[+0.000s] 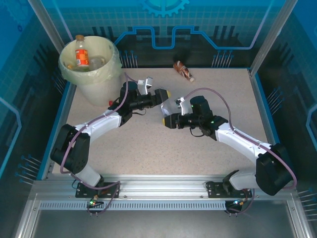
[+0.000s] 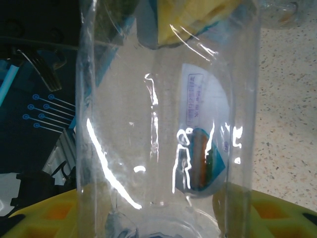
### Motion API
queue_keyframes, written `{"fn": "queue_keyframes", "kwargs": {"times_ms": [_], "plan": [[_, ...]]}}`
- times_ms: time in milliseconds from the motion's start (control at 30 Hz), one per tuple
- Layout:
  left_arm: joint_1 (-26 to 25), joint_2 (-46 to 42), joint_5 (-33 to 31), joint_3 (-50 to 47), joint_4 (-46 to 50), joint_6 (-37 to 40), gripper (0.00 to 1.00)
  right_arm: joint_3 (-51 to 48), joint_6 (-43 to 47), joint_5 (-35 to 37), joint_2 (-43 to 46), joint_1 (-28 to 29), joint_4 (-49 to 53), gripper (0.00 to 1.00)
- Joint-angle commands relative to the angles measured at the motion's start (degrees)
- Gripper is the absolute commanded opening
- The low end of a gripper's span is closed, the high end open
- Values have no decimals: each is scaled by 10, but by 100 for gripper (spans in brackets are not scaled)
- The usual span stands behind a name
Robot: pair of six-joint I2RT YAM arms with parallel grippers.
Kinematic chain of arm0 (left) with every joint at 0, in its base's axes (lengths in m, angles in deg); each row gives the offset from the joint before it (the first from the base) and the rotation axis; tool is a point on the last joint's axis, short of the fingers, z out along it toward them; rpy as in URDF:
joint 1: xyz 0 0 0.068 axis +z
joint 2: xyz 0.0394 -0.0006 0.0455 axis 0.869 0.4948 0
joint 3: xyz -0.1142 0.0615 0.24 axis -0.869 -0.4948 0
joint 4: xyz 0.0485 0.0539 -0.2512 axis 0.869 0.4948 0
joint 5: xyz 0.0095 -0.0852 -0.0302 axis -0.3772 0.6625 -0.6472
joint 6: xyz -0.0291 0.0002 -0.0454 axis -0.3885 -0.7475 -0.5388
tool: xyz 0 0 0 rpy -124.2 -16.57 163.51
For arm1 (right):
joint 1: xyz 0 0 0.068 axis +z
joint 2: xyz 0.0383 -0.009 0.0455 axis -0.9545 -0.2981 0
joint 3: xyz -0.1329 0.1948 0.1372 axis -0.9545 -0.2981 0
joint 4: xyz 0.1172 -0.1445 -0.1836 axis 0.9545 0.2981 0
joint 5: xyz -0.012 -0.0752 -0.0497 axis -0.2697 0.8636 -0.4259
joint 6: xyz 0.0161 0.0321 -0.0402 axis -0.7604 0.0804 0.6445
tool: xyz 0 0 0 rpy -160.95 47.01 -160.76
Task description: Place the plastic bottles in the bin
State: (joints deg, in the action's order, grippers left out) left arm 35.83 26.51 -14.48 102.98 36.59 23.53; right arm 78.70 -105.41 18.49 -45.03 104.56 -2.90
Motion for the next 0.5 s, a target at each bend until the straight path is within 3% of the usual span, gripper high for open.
{"fn": "queue_keyframes", "kwargs": {"times_ms": [0, 133, 467], "plan": [[-4, 2, 16, 10, -15, 5, 75, 5, -9, -25, 3, 9, -21, 36], [-6, 1, 16, 10, -15, 8, 61, 6, -9, -29, 4, 9, -18, 43], [-6, -34, -85, -5, 24, 37, 56, 24, 32, 40, 40, 9, 40, 93]]}}
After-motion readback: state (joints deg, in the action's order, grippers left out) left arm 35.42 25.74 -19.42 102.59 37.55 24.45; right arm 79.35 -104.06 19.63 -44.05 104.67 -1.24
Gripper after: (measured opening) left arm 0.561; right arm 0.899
